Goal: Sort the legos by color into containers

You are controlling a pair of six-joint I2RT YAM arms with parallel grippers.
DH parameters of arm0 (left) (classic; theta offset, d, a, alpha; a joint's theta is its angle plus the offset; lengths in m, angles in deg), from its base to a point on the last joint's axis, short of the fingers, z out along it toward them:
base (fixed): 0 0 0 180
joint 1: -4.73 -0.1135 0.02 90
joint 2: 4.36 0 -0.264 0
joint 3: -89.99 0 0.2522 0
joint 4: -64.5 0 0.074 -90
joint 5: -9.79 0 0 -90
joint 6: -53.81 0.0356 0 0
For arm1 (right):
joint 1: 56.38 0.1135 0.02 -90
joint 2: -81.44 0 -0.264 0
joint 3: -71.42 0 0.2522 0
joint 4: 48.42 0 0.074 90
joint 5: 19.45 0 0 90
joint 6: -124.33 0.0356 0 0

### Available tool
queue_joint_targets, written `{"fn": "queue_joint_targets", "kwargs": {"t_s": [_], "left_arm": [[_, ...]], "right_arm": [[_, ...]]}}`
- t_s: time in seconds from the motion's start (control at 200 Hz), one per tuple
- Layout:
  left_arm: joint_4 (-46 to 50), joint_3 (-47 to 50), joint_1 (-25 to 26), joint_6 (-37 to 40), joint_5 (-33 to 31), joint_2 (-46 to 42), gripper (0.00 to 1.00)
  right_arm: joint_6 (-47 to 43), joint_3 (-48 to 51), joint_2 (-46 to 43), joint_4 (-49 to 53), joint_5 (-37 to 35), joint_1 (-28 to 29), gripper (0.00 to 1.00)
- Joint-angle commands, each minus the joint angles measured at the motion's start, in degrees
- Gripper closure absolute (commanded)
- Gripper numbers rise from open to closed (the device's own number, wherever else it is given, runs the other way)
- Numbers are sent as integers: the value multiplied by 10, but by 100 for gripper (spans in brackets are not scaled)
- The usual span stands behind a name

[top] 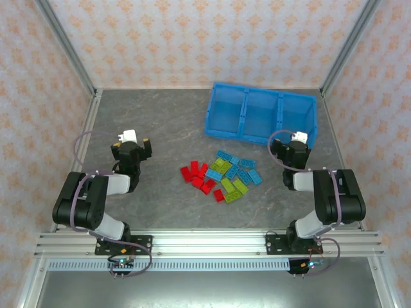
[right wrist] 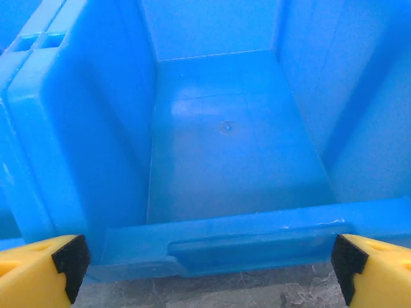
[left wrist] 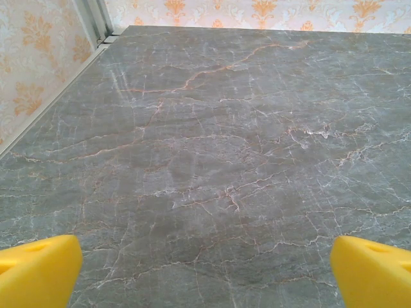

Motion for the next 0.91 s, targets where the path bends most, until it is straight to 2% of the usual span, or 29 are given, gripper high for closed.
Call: {"fn": "queue_joint_targets", "kwargs": {"t_s": [0.0,0.591,0.671,0.781,0.901], "left_arm": [[-5,-3,2,10,-5,-3,0],[-5,-3,1,9,-3,-3,0],[-5,-2,2,9,-4,-3,0],[-9,0,3,11,-5,-3,1],[-29,24,25,36,-13,-37,2]], "right_arm": [[-8,-10,-6,-1,7,1,1],[-9,-8,-8,-3,9,0,1],[0,-7,-30,10,-9,1,1],[44,-19,-151,155,-47,2,1],[201,-92,-299,459,-58,2,1]]}}
